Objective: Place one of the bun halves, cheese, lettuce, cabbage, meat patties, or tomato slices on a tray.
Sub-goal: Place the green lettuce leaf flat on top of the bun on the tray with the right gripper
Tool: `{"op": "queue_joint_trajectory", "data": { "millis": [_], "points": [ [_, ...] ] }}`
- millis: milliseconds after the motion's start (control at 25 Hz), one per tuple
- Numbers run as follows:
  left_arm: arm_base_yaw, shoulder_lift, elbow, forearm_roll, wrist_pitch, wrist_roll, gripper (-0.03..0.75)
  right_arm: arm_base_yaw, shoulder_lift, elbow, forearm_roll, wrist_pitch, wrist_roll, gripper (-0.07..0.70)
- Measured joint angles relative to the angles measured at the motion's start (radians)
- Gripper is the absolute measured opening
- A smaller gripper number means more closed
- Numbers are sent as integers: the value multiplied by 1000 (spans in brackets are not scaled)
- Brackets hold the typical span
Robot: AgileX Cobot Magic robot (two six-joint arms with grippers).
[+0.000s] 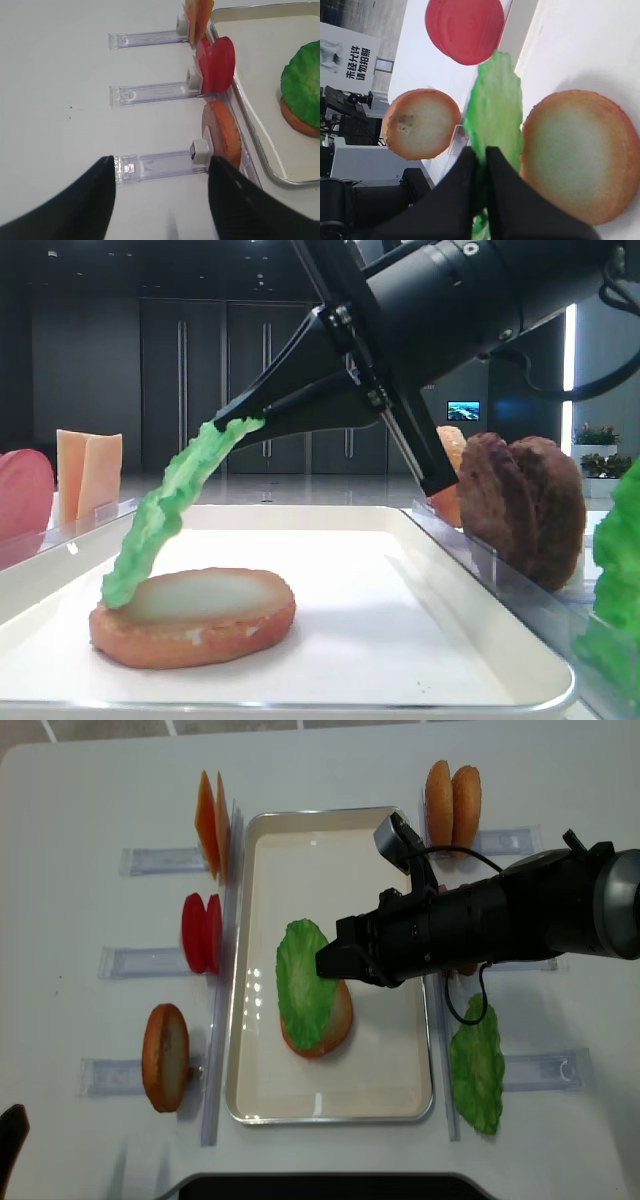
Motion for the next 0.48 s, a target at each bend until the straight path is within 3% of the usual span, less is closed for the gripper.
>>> {"op": "queue_joint_trajectory", "data": {
  "millis": [480],
  "points": [
    [0, 0, 0, 0, 0, 0, 454, 0, 0, 35, 33, 1, -30, 24]
  ]
}}
